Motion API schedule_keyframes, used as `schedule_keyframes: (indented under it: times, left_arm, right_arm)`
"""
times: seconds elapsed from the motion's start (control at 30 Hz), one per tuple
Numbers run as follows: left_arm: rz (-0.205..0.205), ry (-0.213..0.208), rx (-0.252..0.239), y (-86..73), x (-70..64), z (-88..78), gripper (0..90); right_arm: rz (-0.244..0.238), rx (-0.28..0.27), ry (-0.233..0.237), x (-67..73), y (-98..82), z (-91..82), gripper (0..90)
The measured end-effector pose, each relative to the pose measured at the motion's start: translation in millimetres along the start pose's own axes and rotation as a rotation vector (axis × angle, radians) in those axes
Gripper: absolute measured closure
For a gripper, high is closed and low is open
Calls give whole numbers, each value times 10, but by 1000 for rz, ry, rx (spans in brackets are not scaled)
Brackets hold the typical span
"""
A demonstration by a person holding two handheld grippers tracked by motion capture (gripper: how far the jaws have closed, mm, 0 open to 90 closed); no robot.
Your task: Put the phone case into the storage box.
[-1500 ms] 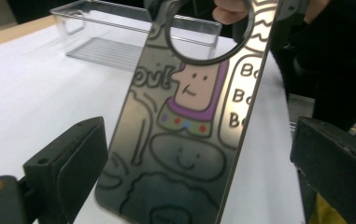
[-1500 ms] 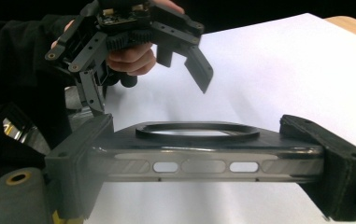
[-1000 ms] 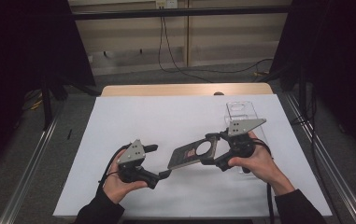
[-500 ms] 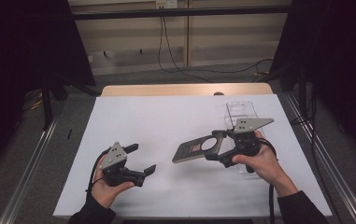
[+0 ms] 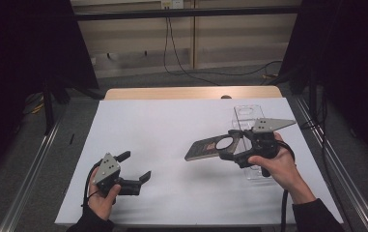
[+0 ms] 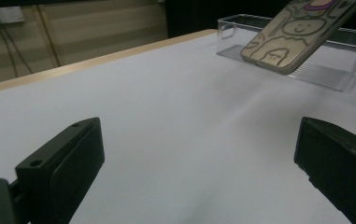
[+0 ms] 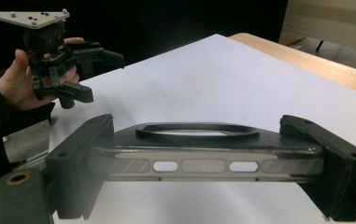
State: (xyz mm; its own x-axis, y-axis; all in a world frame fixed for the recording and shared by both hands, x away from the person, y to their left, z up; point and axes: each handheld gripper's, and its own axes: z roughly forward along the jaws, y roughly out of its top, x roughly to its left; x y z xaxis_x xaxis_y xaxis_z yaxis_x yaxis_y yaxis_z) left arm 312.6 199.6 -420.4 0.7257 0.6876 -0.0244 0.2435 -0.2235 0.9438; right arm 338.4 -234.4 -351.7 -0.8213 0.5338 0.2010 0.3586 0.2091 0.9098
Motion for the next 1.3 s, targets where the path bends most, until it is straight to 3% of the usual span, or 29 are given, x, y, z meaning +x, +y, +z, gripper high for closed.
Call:
schedule_keyframes:
  times: [0.1, 0.23, 0.3, 0.67, 0.77, 0.87, 1.0, 1.3]
  left_arm:
    - [-9, 42, -17, -27, 4, -54, 19]
    - [-17, 62, -57, -62, 9, -129, 13]
    - [-52, 82, -74, -89, 3, -151, 16]
    - [-71, 136, -95, -181, 50, -272, 16]
    - [-74, 178, -100, -208, 62, -308, 18]
    - [-90, 174, -106, -205, 80, -306, 18]
    - [-60, 167, -105, -191, 59, -289, 22]
    - [-74, 156, -100, -203, 58, -278, 32]
  right_arm:
    - [5, -9, -10, -19, 10, -39, 119]
    - [13, -10, -34, -44, 13, -82, 119]
    - [13, -21, -38, -50, 19, -109, 119]
    - [15, -40, -85, -78, 52, -300, 119]
    - [21, -39, -111, -113, 66, -370, 119]
    - [23, -42, -137, -155, 90, -439, 119]
    - [28, -40, -167, -216, 127, -518, 119]
    - [26, -44, -240, -325, 203, -695, 119]
